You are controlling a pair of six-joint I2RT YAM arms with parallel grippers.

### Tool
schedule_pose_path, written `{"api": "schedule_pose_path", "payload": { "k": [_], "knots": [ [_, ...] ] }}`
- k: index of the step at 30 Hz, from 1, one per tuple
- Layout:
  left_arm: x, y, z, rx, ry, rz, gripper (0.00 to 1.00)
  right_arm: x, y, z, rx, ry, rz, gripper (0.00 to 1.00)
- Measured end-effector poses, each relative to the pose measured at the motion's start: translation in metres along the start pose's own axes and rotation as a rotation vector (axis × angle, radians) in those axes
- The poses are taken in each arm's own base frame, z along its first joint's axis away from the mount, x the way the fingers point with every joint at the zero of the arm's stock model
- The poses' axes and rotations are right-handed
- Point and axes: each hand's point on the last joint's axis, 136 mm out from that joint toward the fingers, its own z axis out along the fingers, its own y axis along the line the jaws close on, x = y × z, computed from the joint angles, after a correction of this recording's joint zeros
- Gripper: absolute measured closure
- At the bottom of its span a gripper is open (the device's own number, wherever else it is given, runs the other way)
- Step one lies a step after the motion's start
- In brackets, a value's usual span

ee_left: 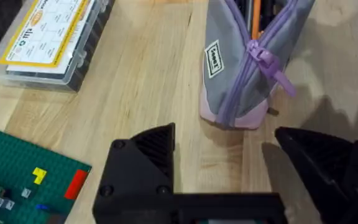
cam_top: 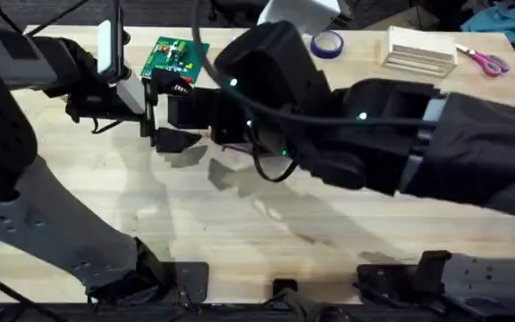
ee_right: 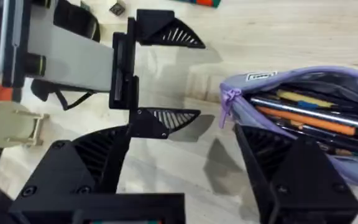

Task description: Unzip the bag, pick up the pens from the table one at a time and place them inside, then zip the bag closed.

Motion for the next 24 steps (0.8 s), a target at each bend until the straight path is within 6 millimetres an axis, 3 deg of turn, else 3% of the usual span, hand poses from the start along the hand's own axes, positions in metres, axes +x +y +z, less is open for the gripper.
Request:
{"api": "schedule_pose_path", "payload": {
  "k": [12,24],
  "knots": [
    [0.000,0.000,0.000,0.000,0.000,-0.001,0.007,-0.008,-0.005,-0.004,0.067,-0.090,0.045,0.004],
    [0.000,0.000,0.000,0.000,0.000,-0.001,0.008,0.003,-0.004,0.001,0.055,-0.038,0.041,0.003]
  ]
}}
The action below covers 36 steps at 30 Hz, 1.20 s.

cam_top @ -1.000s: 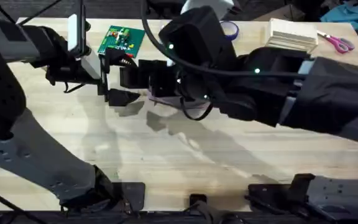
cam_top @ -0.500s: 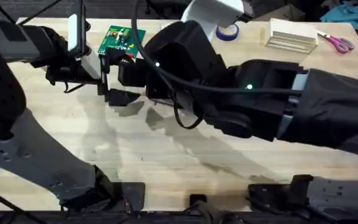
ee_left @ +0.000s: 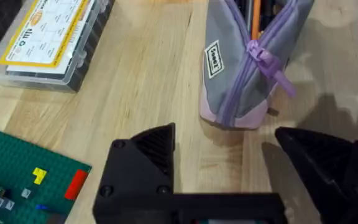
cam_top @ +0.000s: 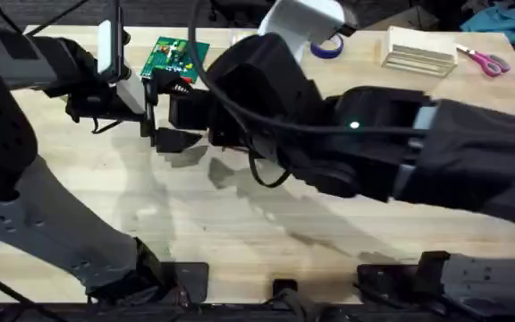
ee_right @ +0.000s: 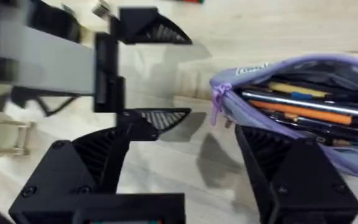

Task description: Unzip the bag, pick up the pens from the table one at a time and place them inside, then zip the bag closed.

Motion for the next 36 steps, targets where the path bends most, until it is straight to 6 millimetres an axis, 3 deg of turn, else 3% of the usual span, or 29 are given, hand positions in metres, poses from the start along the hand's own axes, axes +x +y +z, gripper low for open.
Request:
{"api": "schedule_pose_path", "payload": {
  "k": [7,8,12,19,31,33,36],
  "knots": [
    [0.000,0.000,0.000,0.000,0.000,0.000,0.008,0.026,-0.013,0.033,0.060,0.054,-0.019,0.003],
    [0.000,0.000,0.000,0.000,0.000,0.000,0.008,0.014,0.006,0.038,-0.016,-0.003,0.049,0.003],
    [0.000,0.000,0.000,0.000,0.000,0.001,0.008,0.008,0.013,0.044,-0.048,-0.031,0.070,0.003],
    [0.000,0.000,0.000,0.000,0.000,0.000,0.008,0.017,-0.004,0.068,0.002,-0.017,0.073,0.004],
    [0.000,0.000,0.000,0.000,0.000,0.000,0.008,0.018,-0.023,0.084,0.050,-0.012,0.091,0.003],
    [0.000,0.000,0.000,0.000,0.000,0.000,0.008,0.024,-0.028,0.091,0.068,-0.001,0.093,0.033],
    [0.000,0.000,0.000,0.000,0.000,0.000,0.008,0.025,-0.031,0.092,0.080,-0.004,0.094,0.166]
  ]
}}
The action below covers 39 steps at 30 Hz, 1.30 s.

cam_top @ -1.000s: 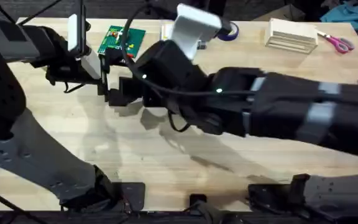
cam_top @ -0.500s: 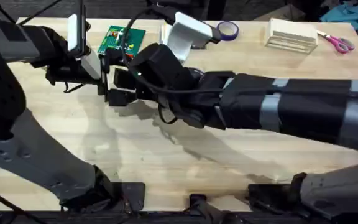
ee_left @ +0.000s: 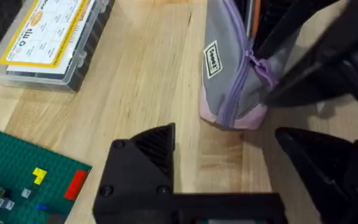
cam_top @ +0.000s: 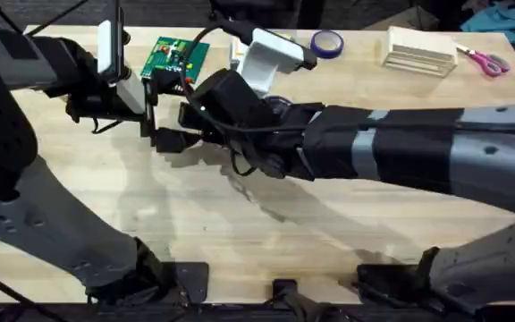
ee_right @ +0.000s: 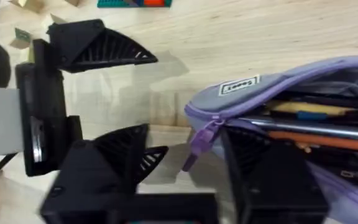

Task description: Unzip the bag, pick up the pens from the table one at a time and place them inside, then zip the bag closed.

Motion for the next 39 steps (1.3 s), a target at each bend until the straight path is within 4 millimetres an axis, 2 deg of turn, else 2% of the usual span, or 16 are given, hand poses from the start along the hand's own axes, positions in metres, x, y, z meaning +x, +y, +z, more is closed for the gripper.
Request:
{"api": "schedule_pose_path", "payload": {
  "k": [3,7,8,11,15,20,28,39],
  "knots": [
    [0.000,0.000,0.000,0.000,0.000,0.000,0.008,-0.001,-0.004,0.001,0.013,-0.002,0.001,0.352],
    [0.000,0.000,0.000,0.000,0.000,0.000,0.008,-0.002,-0.006,0.002,0.019,-0.005,0.005,0.533],
    [0.000,0.000,0.000,0.000,0.000,0.000,0.006,-0.002,-0.006,0.002,0.021,-0.005,0.005,0.606],
    [0.000,0.000,0.000,0.000,0.000,0.000,0.007,-0.001,-0.009,0.005,0.032,-0.007,0.005,0.682],
    [0.000,0.000,0.000,0.000,0.000,0.000,0.007,0.001,-0.013,0.009,0.045,-0.008,0.025,0.717],
    [0.000,0.000,0.000,0.000,0.000,0.000,0.007,0.002,-0.016,0.011,0.057,-0.010,0.053,0.814],
    [0.000,0.000,0.000,0.000,0.000,0.000,0.008,0.002,-0.017,0.011,0.058,-0.011,0.071,0.889],
    [0.000,0.000,0.000,0.000,0.000,0.000,0.008,-0.003,-0.010,0.005,0.032,-0.014,0.084,0.920]
  ]
}}
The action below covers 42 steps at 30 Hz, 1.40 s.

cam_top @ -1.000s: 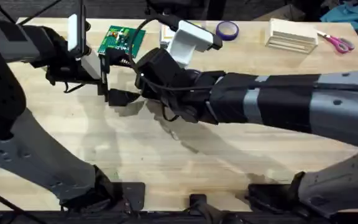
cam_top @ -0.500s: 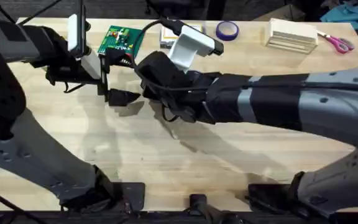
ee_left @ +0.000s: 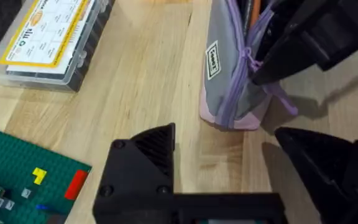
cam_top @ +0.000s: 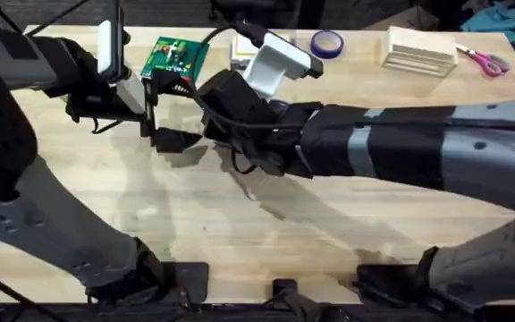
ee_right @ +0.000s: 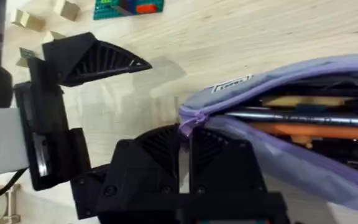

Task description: Unzip the bag, pick up the pens from the table one at a time and place them inside, then zip the bag closed.

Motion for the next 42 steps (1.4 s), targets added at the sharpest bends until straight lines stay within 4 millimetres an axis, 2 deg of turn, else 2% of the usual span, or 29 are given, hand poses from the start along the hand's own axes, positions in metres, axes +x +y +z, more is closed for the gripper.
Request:
{"api": "schedule_pose_path", "payload": {
  "k": [8,17,24,31,42],
  "knots": [
    [0.000,0.000,0.000,0.000,0.000,0.000,0.007,-0.007,0.010,-0.011,-0.037,-0.003,0.012,0.968],
    [-0.001,0.000,0.000,-0.001,-0.004,0.000,0.008,-0.012,0.015,-0.019,-0.054,-0.008,0.018,0.968],
    [-0.015,0.005,-0.001,-0.030,-0.087,0.000,0.008,-0.012,0.015,-0.019,-0.055,-0.005,0.018,0.969],
    [-0.019,0.006,0.000,-0.030,-0.105,-0.018,0.008,-0.012,0.018,-0.024,-0.068,0.010,0.019,0.969],
    [-0.033,-0.005,0.025,0.050,-0.116,0.008,0.008,-0.012,0.018,-0.025,-0.070,0.012,0.019,0.969]
  ]
}}
